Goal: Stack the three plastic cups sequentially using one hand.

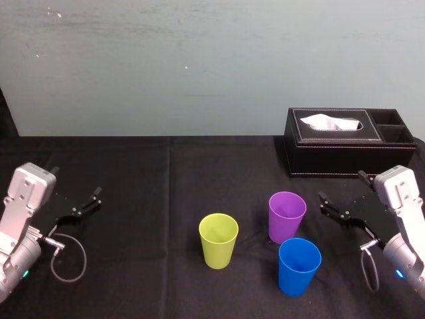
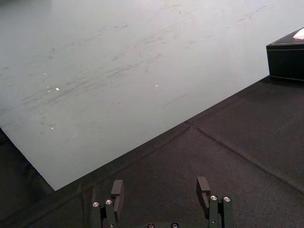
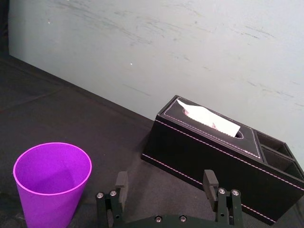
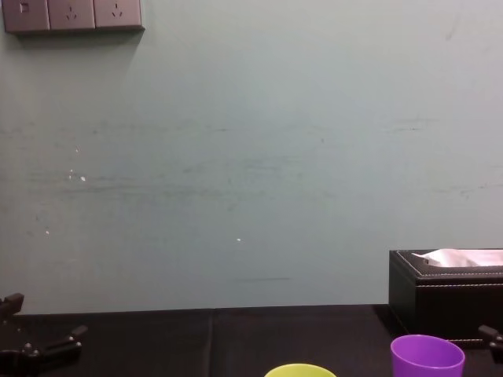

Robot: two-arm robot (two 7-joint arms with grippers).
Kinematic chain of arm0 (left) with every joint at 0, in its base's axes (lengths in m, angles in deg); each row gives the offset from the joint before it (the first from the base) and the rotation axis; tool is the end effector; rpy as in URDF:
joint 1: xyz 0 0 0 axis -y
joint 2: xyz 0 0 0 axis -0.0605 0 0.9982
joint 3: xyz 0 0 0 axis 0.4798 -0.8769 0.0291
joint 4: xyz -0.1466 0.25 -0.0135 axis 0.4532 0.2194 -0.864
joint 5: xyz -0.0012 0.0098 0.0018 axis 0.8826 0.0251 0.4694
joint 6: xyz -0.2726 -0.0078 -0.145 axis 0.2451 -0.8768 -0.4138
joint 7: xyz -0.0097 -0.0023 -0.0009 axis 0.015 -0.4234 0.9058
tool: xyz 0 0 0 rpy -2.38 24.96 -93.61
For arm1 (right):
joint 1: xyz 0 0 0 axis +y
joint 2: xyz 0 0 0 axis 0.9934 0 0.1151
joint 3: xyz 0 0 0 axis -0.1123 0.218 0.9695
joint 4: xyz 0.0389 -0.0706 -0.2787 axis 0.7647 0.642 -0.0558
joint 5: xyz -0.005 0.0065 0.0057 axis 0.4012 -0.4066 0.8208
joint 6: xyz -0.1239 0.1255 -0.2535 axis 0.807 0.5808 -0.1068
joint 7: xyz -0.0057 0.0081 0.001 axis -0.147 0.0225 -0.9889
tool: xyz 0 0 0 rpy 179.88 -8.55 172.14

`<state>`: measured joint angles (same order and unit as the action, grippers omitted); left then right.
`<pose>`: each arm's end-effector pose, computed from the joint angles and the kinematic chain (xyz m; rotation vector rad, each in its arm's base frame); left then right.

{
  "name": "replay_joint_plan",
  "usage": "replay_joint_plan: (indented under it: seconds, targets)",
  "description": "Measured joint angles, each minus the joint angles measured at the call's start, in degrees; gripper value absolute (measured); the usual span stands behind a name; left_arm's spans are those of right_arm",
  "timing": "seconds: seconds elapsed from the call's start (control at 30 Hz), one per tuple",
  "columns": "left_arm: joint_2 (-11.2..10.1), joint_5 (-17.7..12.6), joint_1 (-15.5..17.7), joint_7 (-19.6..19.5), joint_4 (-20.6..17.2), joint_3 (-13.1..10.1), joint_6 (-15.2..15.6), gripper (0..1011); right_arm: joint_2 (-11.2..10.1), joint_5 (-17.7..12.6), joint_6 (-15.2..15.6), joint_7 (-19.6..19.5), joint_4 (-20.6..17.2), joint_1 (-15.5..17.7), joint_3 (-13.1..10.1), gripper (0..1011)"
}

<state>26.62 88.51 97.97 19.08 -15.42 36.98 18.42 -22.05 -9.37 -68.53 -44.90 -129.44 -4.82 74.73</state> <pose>0.3582 0.0828 -0.3022 0.3046 -0.2850 1.2480 0.3580 -0.0826 -0.3022 -0.3045 -0.2852 -1.2477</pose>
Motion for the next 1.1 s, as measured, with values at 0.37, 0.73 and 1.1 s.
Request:
replay_joint_plan:
  seconds: [0.37, 0.73, 1.1]
  targets:
    - [0.0, 0.0, 0.0, 0.0, 0.0, 0.0, 0.0, 1000, 0.0, 0.0, 0.0, 0.0, 0.0, 0.0, 0.0, 1003]
    - [0.0, 0.0, 0.0, 0.0, 0.0, 0.0, 0.0, 1000, 0.0, 0.0, 0.0, 0.0, 0.0, 0.0, 0.0, 1003]
    - [0.0, 0.0, 0.0, 0.0, 0.0, 0.0, 0.0, 1000, 0.0, 0.0, 0.0, 0.0, 0.0, 0.0, 0.0, 1003]
